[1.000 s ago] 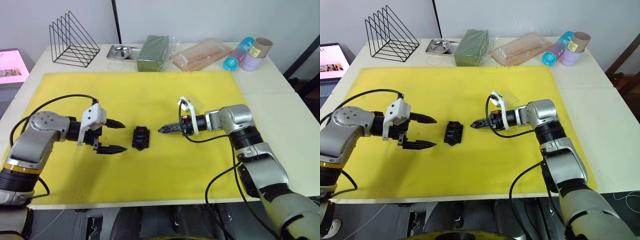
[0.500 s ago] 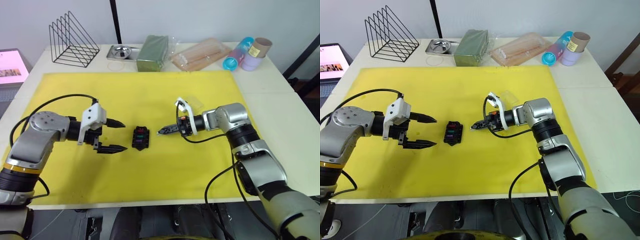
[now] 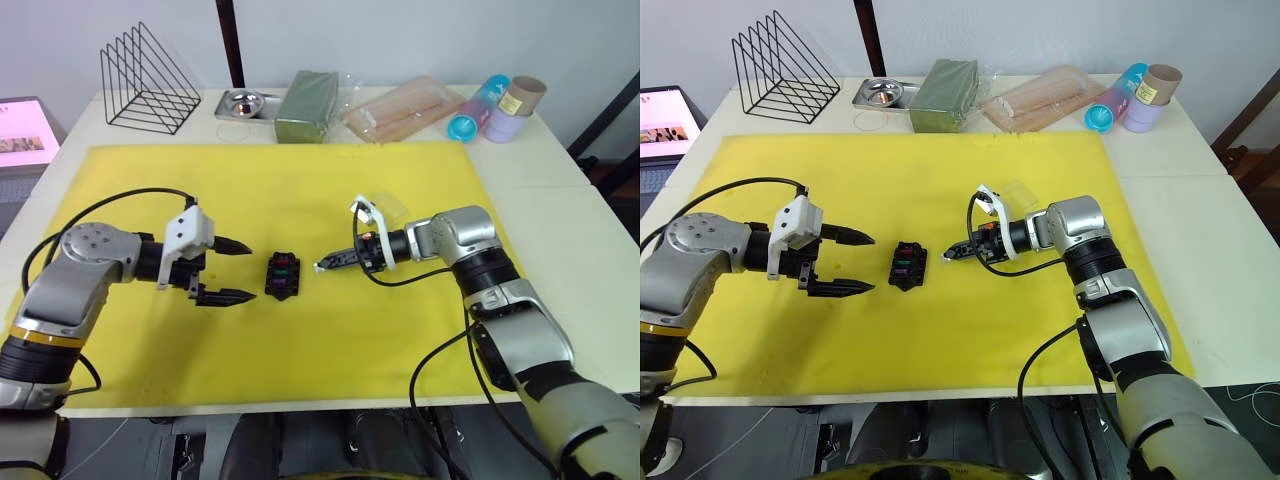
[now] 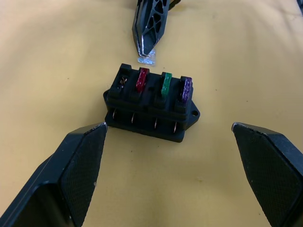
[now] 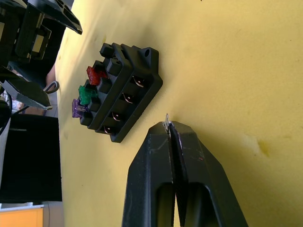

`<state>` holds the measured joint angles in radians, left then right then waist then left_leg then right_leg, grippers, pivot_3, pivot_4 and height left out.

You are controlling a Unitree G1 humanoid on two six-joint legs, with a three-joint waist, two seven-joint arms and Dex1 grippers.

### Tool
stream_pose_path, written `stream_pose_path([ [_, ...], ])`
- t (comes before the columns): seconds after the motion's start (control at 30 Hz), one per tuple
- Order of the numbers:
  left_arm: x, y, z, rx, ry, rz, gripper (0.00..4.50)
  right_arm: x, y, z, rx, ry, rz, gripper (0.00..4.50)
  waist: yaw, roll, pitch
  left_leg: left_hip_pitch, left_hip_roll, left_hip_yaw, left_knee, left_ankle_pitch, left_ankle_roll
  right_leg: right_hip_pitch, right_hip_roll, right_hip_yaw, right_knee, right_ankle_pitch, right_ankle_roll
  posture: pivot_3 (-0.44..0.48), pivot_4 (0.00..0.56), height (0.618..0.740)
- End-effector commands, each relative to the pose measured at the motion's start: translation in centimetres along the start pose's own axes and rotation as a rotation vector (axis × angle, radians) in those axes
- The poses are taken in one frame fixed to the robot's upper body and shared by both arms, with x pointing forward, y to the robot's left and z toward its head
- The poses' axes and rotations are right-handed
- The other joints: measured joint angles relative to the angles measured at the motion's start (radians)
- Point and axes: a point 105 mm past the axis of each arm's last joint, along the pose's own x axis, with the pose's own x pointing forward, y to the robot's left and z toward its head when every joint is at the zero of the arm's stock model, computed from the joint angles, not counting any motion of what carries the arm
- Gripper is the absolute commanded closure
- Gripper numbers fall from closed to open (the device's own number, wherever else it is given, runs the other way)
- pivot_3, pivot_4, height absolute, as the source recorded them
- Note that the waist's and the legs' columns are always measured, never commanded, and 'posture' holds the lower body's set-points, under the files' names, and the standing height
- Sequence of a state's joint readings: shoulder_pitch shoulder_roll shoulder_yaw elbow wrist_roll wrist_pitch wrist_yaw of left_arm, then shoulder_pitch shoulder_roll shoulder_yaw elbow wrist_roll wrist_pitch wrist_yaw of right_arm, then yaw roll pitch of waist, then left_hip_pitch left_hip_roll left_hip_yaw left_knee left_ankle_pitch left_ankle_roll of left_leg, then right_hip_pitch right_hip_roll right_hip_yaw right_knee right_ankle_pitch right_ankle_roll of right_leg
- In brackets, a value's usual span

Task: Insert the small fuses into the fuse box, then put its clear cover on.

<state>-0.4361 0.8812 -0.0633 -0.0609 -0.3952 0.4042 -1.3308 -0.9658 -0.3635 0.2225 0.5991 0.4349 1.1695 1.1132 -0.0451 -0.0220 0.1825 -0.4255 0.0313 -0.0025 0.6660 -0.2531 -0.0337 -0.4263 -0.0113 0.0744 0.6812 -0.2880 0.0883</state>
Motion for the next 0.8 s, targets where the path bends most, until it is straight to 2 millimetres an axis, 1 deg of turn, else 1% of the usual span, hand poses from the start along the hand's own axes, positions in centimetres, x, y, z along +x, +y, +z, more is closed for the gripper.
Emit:
stream_pose_path([
  [0.03, -0.2, 0.3, 1.0, 0.049, -0.016, 0.010, 0.00, -0.6, -0.1, 0.2, -0.005, -0.015, -0.018, 4.48, 0.000, 0.000, 0.000, 0.000, 0.000, 0.000, 0.000, 0.000, 0.000, 0.000, 0.000, 0.000, 0.000, 0.000, 0.000, 0.000, 0.150, 0.740],
  [0.23, -0.1, 0.2, 1.0, 0.049, -0.019, 0.014, 0.00, -1.9, 0.4, 0.5, 0.068, -0.114, -0.052, 4.48, 0.005, 0.000, 0.000, 0.000, 0.000, 0.000, 0.000, 0.000, 0.000, 0.000, -0.001, 0.000, 0.000, 0.000, 0.000, 0.000, 0.150, 0.740],
  [0.37, -0.1, 0.2, 0.8, 0.047, -0.019, 0.014, 0.00, -2.8, 1.4, -0.5, 0.166, -0.200, -0.058, 4.48, 0.006, 0.000, 0.000, -0.001, 0.000, -0.001, 0.000, 0.000, 0.000, 0.000, -0.001, 0.000, 0.000, 0.000, 0.000, 0.000, 0.150, 0.740],
  [0.5, -0.1, 0.1, 0.7, 0.047, -0.020, 0.014, 0.00, -2.9, 1.8, -1.3, 0.204, -0.265, -0.089, 4.48, 0.001, 0.000, 0.000, 0.000, 0.000, -0.001, 0.000, 0.000, 0.000, 0.000, -0.001, 0.000, 0.000, 0.000, 0.000, 0.000, 0.150, 0.740],
  [0.63, 0.2, 0.3, 0.8, 0.052, -0.032, 0.009, 0.00, -3.0, 2.3, -1.3, 0.256, -0.456, -0.091, 4.48, 0.001, 0.000, 0.000, 0.000, 0.000, -0.001, -0.001, 0.000, 0.000, 0.000, 0.000, 0.000, 0.000, 0.000, 0.000, 0.000, 0.150, 0.740],
  [0.8, 0.4, 0.3, 0.9, 0.053, -0.037, 0.003, 0.00, -2.2, 2.6, -2.5, 0.327, -0.548, -0.129, 4.48, 0.001, 0.000, 0.000, 0.000, 0.000, -0.001, -0.001, 0.000, 0.000, 0.000, 0.000, 0.000, 0.000, 0.000, 0.000, 0.000, 0.150, 0.740],
])
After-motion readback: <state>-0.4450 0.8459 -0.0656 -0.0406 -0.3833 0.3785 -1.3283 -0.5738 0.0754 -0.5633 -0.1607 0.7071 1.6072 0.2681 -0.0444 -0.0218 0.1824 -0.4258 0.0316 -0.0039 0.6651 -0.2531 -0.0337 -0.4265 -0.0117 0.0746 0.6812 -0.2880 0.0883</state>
